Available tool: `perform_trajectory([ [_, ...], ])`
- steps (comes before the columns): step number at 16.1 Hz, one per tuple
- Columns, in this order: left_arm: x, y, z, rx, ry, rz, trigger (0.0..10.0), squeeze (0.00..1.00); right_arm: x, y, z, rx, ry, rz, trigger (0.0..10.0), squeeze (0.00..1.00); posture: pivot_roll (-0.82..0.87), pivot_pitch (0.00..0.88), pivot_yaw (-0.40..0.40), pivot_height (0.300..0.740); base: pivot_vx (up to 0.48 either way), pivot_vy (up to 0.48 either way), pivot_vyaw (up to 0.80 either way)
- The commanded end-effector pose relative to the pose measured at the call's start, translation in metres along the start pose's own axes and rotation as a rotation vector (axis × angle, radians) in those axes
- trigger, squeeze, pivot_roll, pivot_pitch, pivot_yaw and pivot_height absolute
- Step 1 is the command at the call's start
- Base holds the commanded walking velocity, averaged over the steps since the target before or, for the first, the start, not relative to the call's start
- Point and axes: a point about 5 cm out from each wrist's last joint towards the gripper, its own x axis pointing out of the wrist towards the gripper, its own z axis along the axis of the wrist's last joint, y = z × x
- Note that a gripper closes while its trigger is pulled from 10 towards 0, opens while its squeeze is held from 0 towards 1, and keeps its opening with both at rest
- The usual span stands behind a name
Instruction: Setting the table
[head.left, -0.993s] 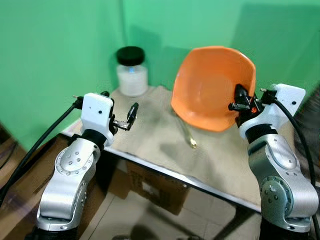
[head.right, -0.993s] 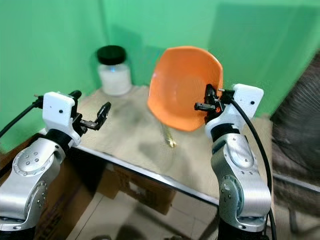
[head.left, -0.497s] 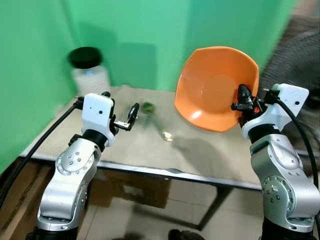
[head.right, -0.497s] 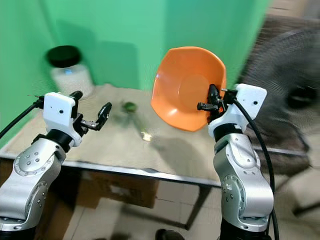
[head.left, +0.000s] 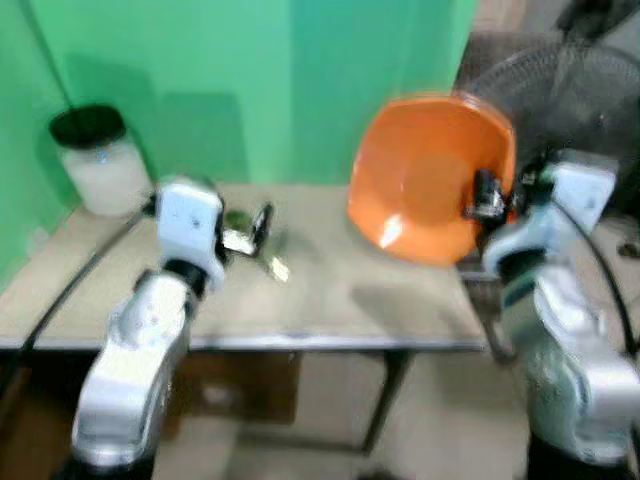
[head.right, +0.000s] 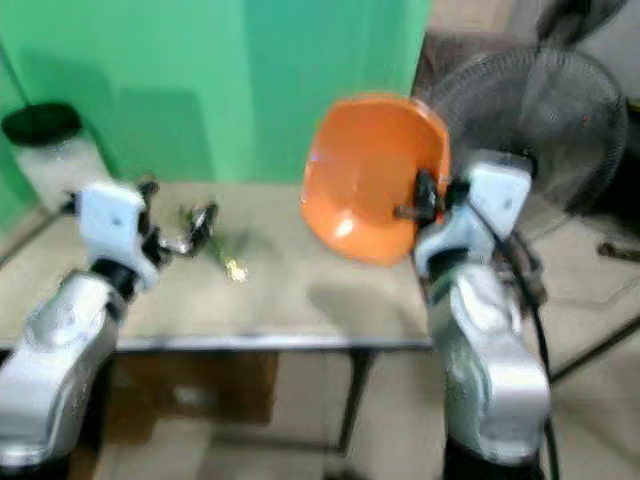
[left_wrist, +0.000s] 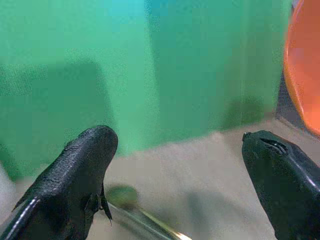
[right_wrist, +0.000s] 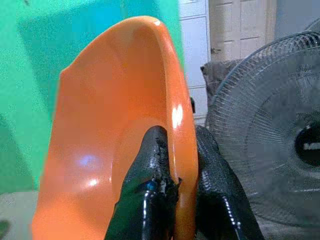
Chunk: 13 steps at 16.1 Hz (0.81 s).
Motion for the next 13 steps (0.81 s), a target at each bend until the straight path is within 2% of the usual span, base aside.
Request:
perform_trajectory([
  [1, 0.0, -0.001, 0.003, 0.005, -0.014, -0.006, 10.0, 0.0, -0.001, 0.002, 0.004, 0.009, -0.018, 0.01, 10.0, 0.0, 0.15, 0.0, -0.044, 0.74, 0.0, 0.48, -0.8],
  [2, 0.001, 0.0, 0.005, 0.034, -0.016, 0.001, 10.0, 0.0, 0.0, 0.002, 0.004, 0.007, -0.018, 0.013, 10.0, 0.0, 0.15, 0.0, -0.045, 0.74, 0.0, 0.0, -0.8],
  [4, 0.001, 0.0, 0.003, 0.024, -0.001, -0.001, 10.0, 0.0, 0.0, 0.003, 0.005, 0.006, -0.018, 0.013, 10.0, 0.0, 0.14, 0.0, -0.045, 0.74, 0.0, -0.399, -0.8],
  [5, 0.001, -0.001, 0.002, -0.033, 0.007, -0.013, 10.0, 0.0, 0.0, 0.003, 0.005, 0.005, -0.018, 0.013, 10.0, 0.0, 0.14, 0.0, -0.044, 0.74, 0.0, 0.48, -0.8],
  [7, 0.003, -0.001, 0.003, -0.006, -0.004, -0.019, 10.0, 0.0, 0.001, 0.003, 0.005, 0.005, -0.018, 0.007, 10.0, 0.0, 0.14, 0.0, -0.039, 0.74, 0.0, 0.478, -0.8],
  [8, 0.004, 0.0, 0.004, 0.024, -0.007, -0.014, 10.0, 0.0, 0.0, 0.003, 0.005, 0.006, -0.019, 0.0, 10.0, 0.0, 0.14, 0.0, -0.035, 0.74, 0.0, 0.0, -0.8],
  [13, 0.006, 0.001, 0.002, 0.014, 0.001, -0.023, 10.0, 0.0, -0.004, -0.007, 0.004, -0.007, -0.02, -0.067, 10.0, 0.0, 0.13, 0.0, -0.014, 0.74, 0.0, 0.0, -0.8],
])
